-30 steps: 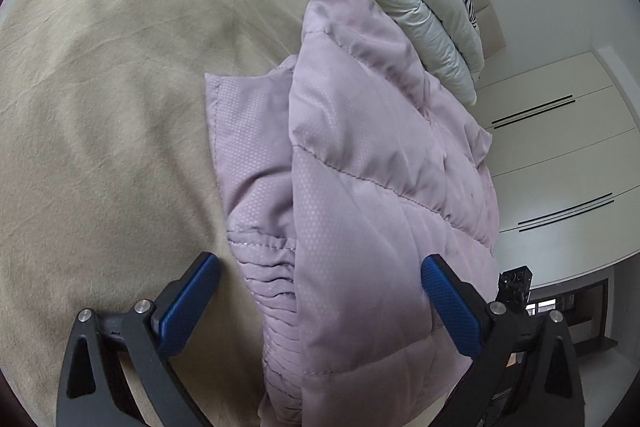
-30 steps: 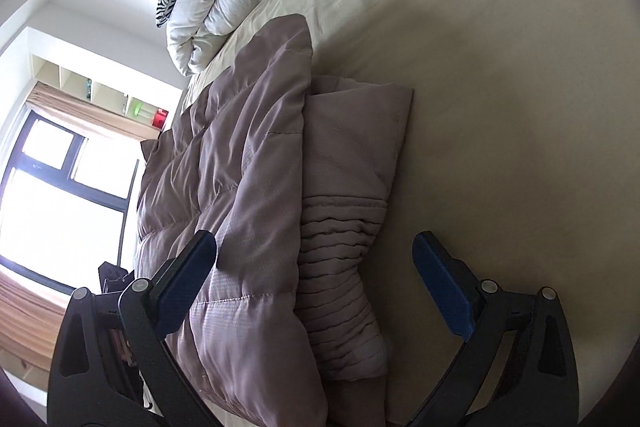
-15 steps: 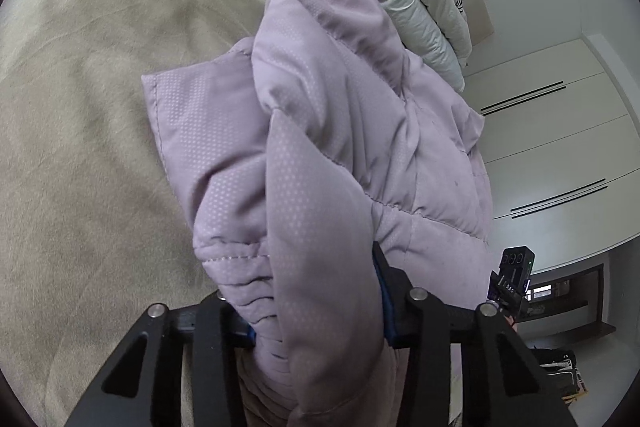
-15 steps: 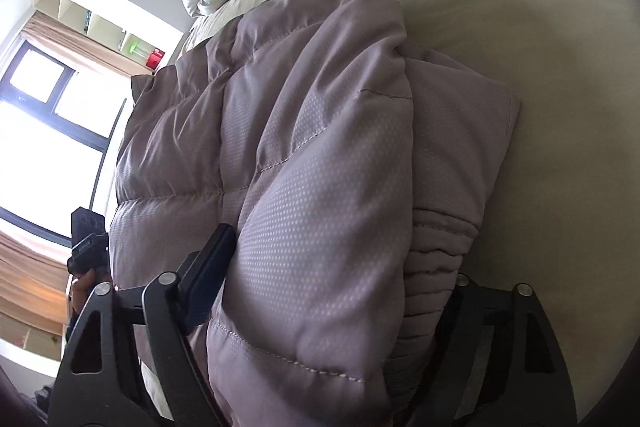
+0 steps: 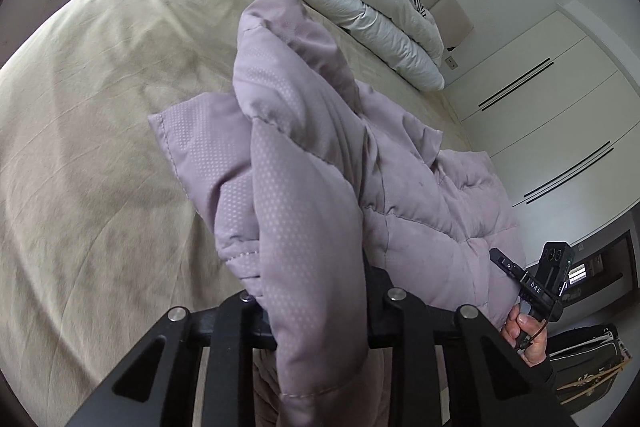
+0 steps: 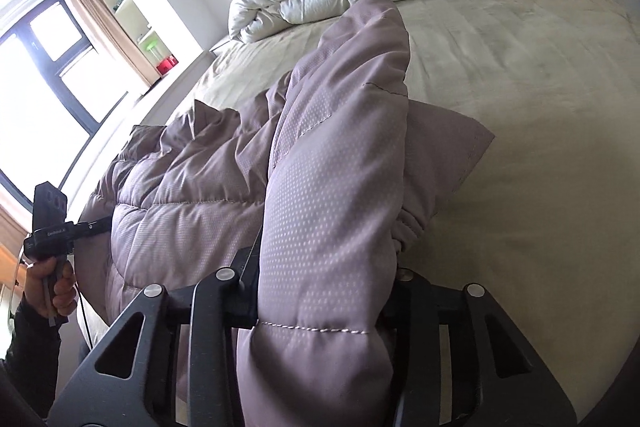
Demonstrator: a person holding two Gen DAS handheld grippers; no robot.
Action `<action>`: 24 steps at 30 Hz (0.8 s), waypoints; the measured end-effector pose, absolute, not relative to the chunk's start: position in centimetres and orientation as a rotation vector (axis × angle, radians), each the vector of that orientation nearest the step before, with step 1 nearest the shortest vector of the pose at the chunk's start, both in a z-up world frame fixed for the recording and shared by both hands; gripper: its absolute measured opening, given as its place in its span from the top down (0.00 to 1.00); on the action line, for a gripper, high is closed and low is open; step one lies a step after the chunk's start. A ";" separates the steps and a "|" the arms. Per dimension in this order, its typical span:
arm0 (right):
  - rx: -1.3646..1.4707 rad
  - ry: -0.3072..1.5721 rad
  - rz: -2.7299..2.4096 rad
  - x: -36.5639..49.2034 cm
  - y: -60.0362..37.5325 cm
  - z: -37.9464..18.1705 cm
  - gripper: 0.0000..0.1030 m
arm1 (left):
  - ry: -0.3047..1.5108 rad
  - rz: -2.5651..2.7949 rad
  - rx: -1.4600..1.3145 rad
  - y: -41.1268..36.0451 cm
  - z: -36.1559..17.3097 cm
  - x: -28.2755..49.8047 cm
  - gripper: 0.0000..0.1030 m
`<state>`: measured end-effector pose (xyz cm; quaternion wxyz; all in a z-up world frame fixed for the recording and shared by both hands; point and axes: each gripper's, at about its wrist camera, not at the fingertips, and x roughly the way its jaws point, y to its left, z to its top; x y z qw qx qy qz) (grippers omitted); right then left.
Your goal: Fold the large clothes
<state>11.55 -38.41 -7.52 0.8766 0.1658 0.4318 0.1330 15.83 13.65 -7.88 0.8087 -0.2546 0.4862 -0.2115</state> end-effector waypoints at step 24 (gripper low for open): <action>0.517 0.966 0.313 -3.1 -37.2 -13.9 0.48 | 1.102 -0.417 -0.633 19.3 -12.8 6.0 0.53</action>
